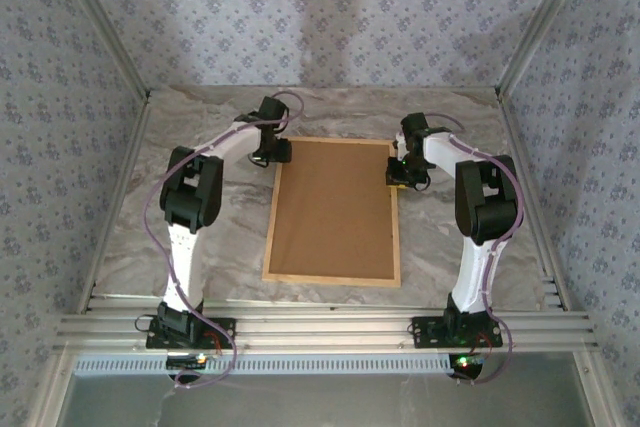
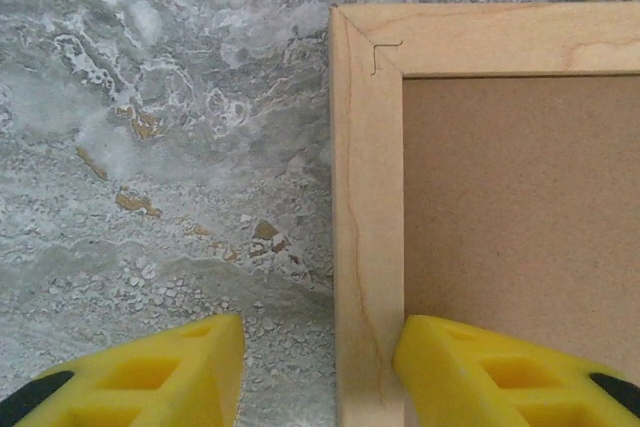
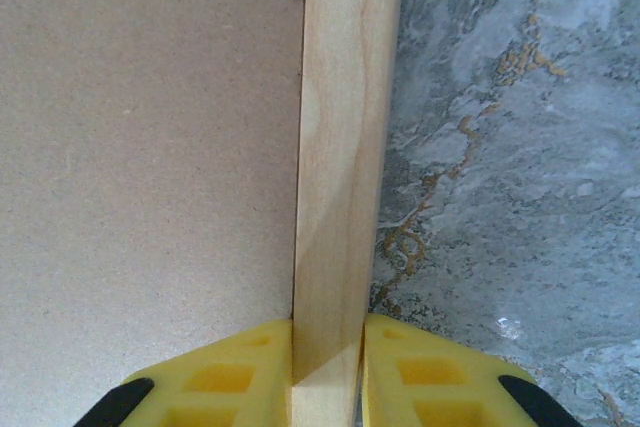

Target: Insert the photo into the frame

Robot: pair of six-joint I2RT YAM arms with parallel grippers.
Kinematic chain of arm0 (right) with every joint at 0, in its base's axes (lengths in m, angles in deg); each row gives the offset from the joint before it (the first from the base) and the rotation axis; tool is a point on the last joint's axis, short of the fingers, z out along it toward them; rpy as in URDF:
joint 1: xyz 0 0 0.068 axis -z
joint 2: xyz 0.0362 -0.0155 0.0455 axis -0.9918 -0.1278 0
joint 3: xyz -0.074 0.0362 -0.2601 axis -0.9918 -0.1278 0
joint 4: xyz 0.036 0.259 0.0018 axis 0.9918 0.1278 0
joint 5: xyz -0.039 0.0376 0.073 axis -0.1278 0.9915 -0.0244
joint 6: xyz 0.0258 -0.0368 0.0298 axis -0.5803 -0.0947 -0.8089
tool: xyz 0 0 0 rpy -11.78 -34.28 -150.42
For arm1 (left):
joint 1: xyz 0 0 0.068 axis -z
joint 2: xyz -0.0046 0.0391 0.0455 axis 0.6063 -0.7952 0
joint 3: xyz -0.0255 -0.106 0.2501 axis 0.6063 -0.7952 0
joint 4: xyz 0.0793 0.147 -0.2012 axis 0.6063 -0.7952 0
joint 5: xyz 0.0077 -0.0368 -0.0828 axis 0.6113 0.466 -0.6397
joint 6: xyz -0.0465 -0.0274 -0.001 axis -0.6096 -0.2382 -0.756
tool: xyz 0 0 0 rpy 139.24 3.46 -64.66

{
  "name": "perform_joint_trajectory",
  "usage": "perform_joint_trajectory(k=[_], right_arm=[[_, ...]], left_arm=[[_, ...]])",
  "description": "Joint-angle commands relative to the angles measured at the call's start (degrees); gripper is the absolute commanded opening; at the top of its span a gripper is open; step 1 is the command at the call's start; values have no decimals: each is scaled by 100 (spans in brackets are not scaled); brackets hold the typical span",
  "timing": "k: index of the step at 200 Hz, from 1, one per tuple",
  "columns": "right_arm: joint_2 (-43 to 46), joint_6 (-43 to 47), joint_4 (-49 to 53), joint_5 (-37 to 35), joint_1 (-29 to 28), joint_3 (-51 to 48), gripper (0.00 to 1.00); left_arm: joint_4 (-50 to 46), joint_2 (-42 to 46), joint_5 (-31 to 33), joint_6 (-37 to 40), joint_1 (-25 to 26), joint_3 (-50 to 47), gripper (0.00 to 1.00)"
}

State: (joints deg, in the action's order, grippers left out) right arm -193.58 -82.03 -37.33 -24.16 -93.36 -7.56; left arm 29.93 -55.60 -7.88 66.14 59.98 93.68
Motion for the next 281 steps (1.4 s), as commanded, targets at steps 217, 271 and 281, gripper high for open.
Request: perform_joint_trajectory(k=[217, 271, 281], right_arm=[[-245, 149, -36, -76, -27, -34, 23], [-241, 184, -50, -50, -9, -39, 23], [-246, 193, -54, -50, -7, -38, 23]], left_arm=[[-608, 1293, 44, -141, 126, -648, 56], [-202, 2341, -577, -385, 138, -2375, 51], [-153, 2426, -648, -407, 147, -2570, 50]])
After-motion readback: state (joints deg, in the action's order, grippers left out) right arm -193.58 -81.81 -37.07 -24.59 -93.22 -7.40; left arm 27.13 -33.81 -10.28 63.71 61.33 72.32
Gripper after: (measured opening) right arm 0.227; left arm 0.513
